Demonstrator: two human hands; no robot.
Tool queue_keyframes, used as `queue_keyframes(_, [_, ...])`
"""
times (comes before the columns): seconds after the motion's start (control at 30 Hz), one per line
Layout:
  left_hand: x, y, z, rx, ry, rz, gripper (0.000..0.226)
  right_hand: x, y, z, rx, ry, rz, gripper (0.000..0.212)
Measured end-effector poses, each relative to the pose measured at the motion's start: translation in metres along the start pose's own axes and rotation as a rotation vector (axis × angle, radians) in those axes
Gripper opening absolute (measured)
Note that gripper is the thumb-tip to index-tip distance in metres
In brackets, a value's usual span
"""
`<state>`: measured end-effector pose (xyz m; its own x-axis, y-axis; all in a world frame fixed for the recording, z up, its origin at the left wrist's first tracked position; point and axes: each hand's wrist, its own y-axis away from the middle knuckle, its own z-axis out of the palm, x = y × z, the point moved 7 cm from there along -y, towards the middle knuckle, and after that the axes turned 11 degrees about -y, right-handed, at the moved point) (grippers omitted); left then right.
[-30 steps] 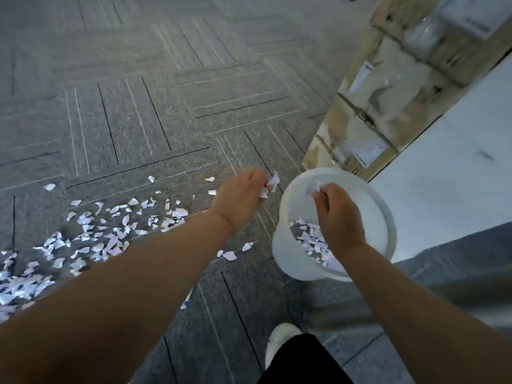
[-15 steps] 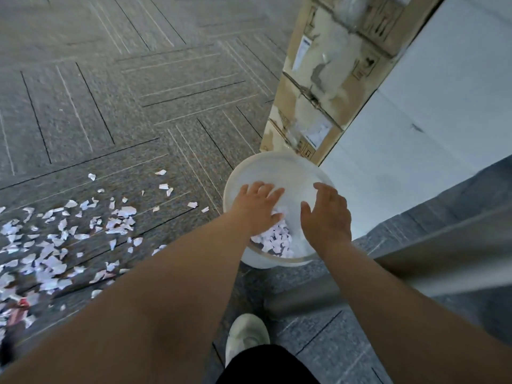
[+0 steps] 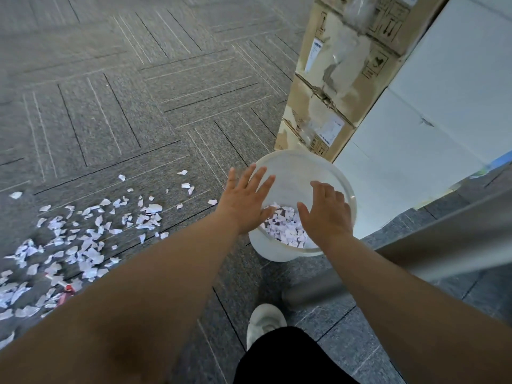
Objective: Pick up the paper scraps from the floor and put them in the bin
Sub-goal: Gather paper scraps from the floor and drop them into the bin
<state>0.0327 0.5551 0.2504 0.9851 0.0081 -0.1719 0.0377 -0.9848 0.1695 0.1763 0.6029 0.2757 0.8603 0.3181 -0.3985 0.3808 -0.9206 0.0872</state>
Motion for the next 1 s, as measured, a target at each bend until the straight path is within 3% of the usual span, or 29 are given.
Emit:
queue_keyframes(0.2, [-0.089,0.058,0.028,0.038,0.129,-0.240,0.063,-0.096,0.003,0.041,-0.017,-0.071,-0.304,0.046])
queue_keyframes(0.33, [-0.138,0.100,0.093,-0.092,0.147,-0.348,0.065,-0.150,0.012,0.109,-0.180,-0.198,-0.442,0.045])
queue_keyframes(0.53, [-0.164,0.120,0.198,-0.226,0.167,-0.368,0.067,-0.134,0.003,0.234,-0.370,-0.114,-0.293,0.059])
queue_keyframes(0.7, [-0.162,0.123,0.291,-0.375,0.180,-0.339,0.079,-0.081,-0.005,0.331,-0.545,0.226,-0.175,0.086])
queue_keyframes(0.87, [-0.169,0.118,0.351,-0.428,0.193,-0.357,0.084,-0.055,-0.022,0.385,-0.481,0.142,-0.015,0.097])
queue_keyframes(1.0, [-0.181,0.108,0.368,-0.380,0.227,-0.386,0.079,-0.074,-0.019,0.407,-0.395,0.138,-0.094,0.087])
